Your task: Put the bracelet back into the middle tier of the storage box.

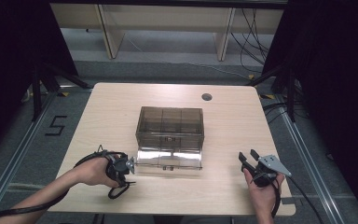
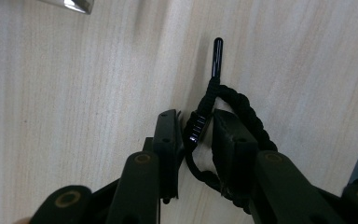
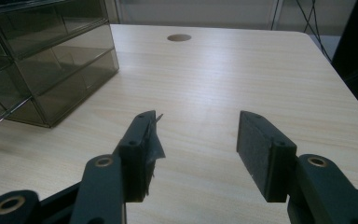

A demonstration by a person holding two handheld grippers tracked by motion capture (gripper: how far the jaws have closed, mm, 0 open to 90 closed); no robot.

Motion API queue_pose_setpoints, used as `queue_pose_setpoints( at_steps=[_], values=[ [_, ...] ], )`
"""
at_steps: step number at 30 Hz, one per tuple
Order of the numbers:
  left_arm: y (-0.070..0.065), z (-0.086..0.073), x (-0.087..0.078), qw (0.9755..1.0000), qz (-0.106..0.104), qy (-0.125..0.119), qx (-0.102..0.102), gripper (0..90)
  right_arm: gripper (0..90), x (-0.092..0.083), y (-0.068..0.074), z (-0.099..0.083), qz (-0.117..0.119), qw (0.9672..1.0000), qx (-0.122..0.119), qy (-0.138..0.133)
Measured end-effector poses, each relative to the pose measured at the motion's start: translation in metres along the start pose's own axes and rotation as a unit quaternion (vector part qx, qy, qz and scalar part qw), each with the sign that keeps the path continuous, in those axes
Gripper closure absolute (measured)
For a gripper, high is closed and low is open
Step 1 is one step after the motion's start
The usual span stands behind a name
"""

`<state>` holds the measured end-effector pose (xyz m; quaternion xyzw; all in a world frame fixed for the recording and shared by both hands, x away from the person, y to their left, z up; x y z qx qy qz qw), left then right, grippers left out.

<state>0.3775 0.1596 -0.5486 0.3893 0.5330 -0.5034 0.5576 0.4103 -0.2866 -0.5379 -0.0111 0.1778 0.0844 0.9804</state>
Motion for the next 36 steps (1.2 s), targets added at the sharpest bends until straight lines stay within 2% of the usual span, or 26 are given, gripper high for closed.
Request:
queue_pose_setpoints(
  at_steps=[5,6,8,9,12,13,17,19,24,26,28,33,36],
  values=[
    [-0.001,0.0,0.0,0.9999,-0.002,0.011,0.008,74.0,48.4,0.001,-0.001,0.001,-0.004,0.9999,-0.005,-0.008],
    [-0.001,0.0,0.0,0.9998,-0.002,0.013,0.011,74.4,48.3,0.001,0.0,0.001,0.002,0.9999,0.0,-0.011],
    [-0.001,0.0,0.0,0.9996,0.0,0.015,0.024,75.4,48.4,0.001,0.0,0.001,-0.002,1.0,-0.001,-0.006],
    [-0.003,0.001,0.001,0.9992,-0.002,0.015,0.037,75.9,48.3,0.0,0.001,0.001,0.001,1.0,0.001,-0.005],
    [-0.004,0.001,0.001,0.9987,-0.005,0.017,0.049,78.7,48.2,0.0,0.003,0.001,0.008,0.9999,0.009,-0.001],
    [-0.004,0.0,0.001,0.9984,-0.006,0.02,0.053,81.4,48.2,0.001,0.0,0.0,0.001,1.0,-0.001,-0.003],
    [-0.005,0.0,0.001,0.9978,-0.001,0.027,0.061,82.4,48.2,0.001,0.001,0.0,0.001,1.0,0.0,-0.004],
    [-0.005,0.001,0.001,0.9979,0.0,0.03,0.058,82.6,48.2,0.0,0.001,0.0,0.004,1.0,0.002,-0.001],
    [-0.005,0.0,-0.001,0.9993,-0.009,0.022,0.029,82.6,48.1,0.001,0.0,0.0,0.0,1.0,0.0,-0.004],
    [-0.005,0.0,-0.003,0.9995,-0.013,0.016,0.025,82.6,48.1,0.001,0.0,0.0,0.0,1.0,0.0,-0.004],
    [-0.006,-0.001,-0.005,0.9994,-0.018,0.019,0.023,82.6,48.1,-0.001,0.002,0.0,0.005,1.0,0.008,0.003],
    [-0.007,-0.002,-0.009,0.9993,-0.026,0.021,0.018,82.6,48.1,0.0,0.001,0.0,0.003,1.0,0.001,0.0],
    [-0.007,0.0,-0.014,0.9993,-0.032,0.014,0.015,82.6,48.0,-0.001,0.0,0.0,0.0,1.0,0.0,0.004]
  ],
)
Point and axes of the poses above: each handheld gripper's, and its own axes: x roughly forward along the jaws, z roughly out of its top, y roughly to its left, the point moved 7 cm from there along x, roughly forward along the jaws, and after that the axes turned 6 degrees about -z, right-handed, at the moved point
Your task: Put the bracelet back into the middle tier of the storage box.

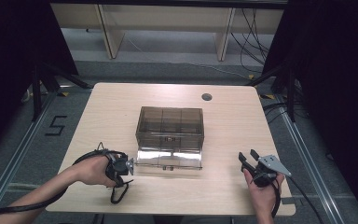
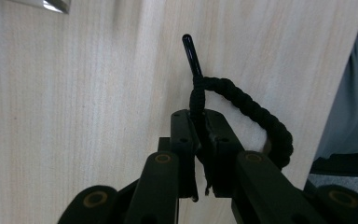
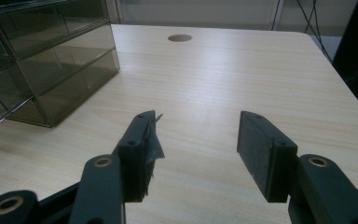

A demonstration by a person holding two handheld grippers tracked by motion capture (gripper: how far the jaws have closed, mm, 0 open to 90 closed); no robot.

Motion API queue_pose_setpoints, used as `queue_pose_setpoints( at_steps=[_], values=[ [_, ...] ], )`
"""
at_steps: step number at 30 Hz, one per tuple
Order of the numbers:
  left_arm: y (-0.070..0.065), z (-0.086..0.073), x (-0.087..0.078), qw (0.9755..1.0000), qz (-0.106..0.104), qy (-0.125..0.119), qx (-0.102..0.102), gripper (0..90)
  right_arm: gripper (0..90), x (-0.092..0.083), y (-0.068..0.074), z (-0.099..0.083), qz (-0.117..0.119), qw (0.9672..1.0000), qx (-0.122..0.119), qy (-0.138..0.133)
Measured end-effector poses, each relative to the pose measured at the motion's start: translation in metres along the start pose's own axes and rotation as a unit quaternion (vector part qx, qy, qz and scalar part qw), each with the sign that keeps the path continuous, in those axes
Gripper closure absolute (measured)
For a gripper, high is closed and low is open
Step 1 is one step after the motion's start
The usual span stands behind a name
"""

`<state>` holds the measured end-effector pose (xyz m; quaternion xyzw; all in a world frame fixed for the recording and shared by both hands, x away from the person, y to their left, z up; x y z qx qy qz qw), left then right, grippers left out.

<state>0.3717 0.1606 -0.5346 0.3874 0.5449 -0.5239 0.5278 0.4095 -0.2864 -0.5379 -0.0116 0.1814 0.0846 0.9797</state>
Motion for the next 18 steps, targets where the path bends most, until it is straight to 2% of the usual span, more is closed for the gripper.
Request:
queue_pose_setpoints(
  at_steps=[6,8,9,10,14,15,18],
  values=[
    [0.0,0.003,-0.011,1.0,0.004,-0.006,-0.001,82.5,47.9,0.003,-0.002,0.001,-0.006,0.9998,-0.007,-0.015],
    [0.0,0.004,-0.013,1.0,0.001,-0.003,-0.002,82.5,47.9,0.002,-0.001,0.001,-0.003,0.9999,-0.003,-0.011],
    [0.0,0.004,-0.014,1.0,0.002,-0.003,-0.001,82.5,47.8,0.0,-0.003,0.0,-0.011,0.9999,-0.011,0.002],
    [0.0,0.005,-0.015,1.0,0.002,-0.003,-0.002,82.5,47.8,0.0,-0.003,0.0,-0.011,0.9999,-0.011,0.002],
    [0.001,0.006,-0.016,1.0,0.001,-0.003,-0.001,82.5,47.8,-0.001,-0.001,0.0,-0.005,1.0,-0.003,0.003],
    [0.001,0.007,-0.016,1.0,0.0,-0.003,-0.004,82.4,47.8,0.001,0.001,0.001,0.015,0.9998,0.004,-0.009],
    [0.001,0.008,-0.018,1.0,-0.002,-0.003,-0.005,82.4,47.8,0.001,0.001,0.001,0.015,0.9998,0.005,-0.01]
  ],
)
Point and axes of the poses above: each handheld gripper's, and its own axes: x roughly forward along the jaws, z roughly out of its top, y roughly to its left, the point moved 7 cm from there along x, roughly forward along the jaws, and after that the axes turned 6 degrees about -z, right-handed, at the moved point
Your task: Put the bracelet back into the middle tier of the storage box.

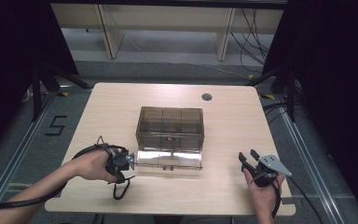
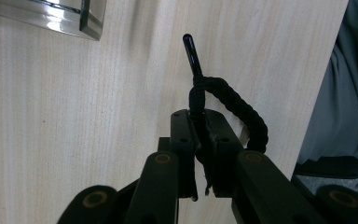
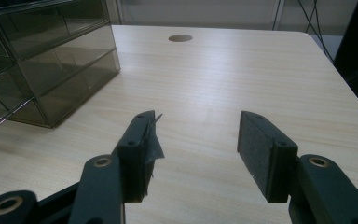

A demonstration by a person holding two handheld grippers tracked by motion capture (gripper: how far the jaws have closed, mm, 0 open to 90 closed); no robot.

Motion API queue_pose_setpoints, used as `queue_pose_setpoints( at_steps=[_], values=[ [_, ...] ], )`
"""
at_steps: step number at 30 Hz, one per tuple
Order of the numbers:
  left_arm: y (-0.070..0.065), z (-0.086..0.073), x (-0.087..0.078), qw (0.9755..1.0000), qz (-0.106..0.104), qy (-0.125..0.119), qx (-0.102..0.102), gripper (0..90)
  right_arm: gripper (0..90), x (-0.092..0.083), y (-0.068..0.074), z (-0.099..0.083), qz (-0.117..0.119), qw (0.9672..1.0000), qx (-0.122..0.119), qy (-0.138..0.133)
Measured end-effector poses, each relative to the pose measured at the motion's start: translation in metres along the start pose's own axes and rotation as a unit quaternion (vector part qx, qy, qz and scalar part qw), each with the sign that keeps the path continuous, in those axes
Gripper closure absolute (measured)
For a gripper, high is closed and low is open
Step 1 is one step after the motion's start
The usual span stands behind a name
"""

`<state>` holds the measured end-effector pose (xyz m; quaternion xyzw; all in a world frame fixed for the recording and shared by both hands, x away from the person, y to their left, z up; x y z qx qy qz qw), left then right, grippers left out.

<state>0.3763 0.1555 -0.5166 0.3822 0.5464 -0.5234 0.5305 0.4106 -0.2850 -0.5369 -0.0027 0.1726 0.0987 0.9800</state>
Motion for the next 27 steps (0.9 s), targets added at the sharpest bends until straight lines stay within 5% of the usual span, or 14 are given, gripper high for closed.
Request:
queue_pose_setpoints(
  at_steps=[4,27],
  values=[
    [-0.001,0.001,-0.003,1.0,-0.001,0.002,0.001,82.4,47.8,0.001,-0.001,0.0,-0.015,0.9999,-0.007,0.0],
    [0.003,0.016,-0.023,0.9999,0.006,-0.006,0.007,82.4,47.7,0.001,-0.002,0.0,-0.012,0.9999,-0.008,0.0]
  ],
)
Point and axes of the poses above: each handheld gripper's, and its own axes: x roughly forward along the jaws, z roughly out of its top, y roughly to its left, the point moved 7 cm from there along x, roughly forward along the jaws, and after that the axes turned 6 degrees about -z, right-handed, at the moved point
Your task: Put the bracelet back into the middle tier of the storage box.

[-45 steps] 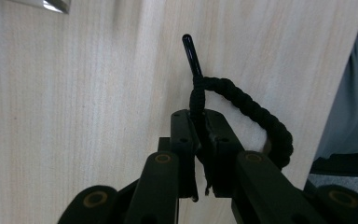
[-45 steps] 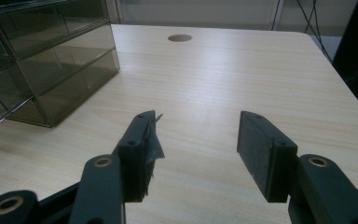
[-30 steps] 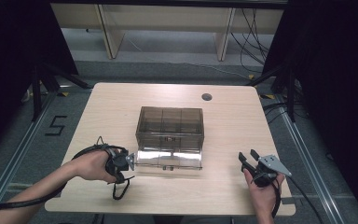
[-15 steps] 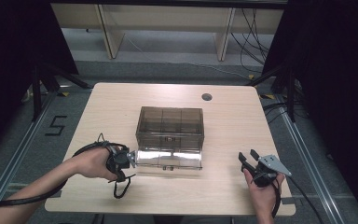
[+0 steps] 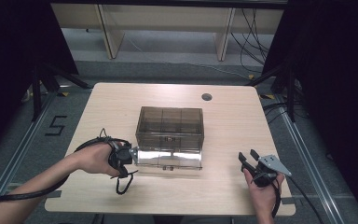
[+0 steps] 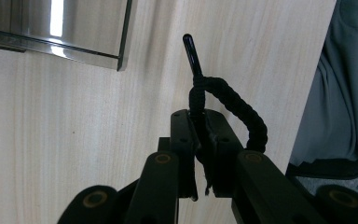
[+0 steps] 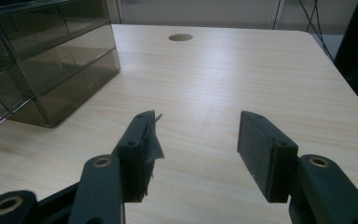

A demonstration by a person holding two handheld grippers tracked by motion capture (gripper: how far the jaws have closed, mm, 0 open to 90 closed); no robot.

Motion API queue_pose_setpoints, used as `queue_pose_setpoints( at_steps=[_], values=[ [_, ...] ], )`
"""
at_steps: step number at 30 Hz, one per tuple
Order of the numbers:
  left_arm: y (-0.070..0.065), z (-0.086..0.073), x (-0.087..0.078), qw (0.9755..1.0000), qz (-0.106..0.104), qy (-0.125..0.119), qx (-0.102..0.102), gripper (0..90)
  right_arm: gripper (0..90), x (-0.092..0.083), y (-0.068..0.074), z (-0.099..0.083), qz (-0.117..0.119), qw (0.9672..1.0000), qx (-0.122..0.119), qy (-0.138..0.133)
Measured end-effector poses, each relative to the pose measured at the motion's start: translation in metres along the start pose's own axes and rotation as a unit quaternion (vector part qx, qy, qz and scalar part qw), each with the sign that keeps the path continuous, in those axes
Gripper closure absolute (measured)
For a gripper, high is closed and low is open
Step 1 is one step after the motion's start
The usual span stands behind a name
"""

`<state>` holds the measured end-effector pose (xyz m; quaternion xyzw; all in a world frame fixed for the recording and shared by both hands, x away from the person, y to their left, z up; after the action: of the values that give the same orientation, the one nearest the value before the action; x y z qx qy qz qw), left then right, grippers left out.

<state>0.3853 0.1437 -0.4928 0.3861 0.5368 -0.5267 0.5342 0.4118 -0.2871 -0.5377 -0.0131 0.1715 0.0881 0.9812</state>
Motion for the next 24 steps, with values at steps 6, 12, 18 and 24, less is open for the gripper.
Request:
queue_pose_setpoints(
  at_steps=[6,12,18,24],
  values=[
    [0.003,0.002,-0.007,1.0,0.002,-0.002,0.0,82.5,47.6,0.0,0.0,0.0,-0.003,1.0,0.002,0.001],
    [0.004,0.005,-0.011,1.0,0.002,-0.002,0.003,82.5,47.6,0.0,0.0,0.0,0.0,1.0,0.004,0.0],
    [0.006,0.008,-0.015,1.0,0.003,0.0,0.003,82.5,47.5,-0.001,0.001,0.0,0.003,0.9999,0.011,0.001],
    [0.009,0.012,-0.017,1.0,0.007,0.0,0.004,82.5,47.5,0.0,-0.001,0.0,-0.002,1.0,0.003,0.001]
  ],
)
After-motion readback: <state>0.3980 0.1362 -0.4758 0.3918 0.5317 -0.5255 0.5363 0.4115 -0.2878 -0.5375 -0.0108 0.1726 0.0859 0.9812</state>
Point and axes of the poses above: each handheld gripper's, and its own axes: x roughly forward along the jaws, z roughly out of its top, y roughly to its left, the point moved 7 cm from there along x, roughly forward along the jaws, and after that the axes turned 6 degrees about -z, right-handed, at the moved point
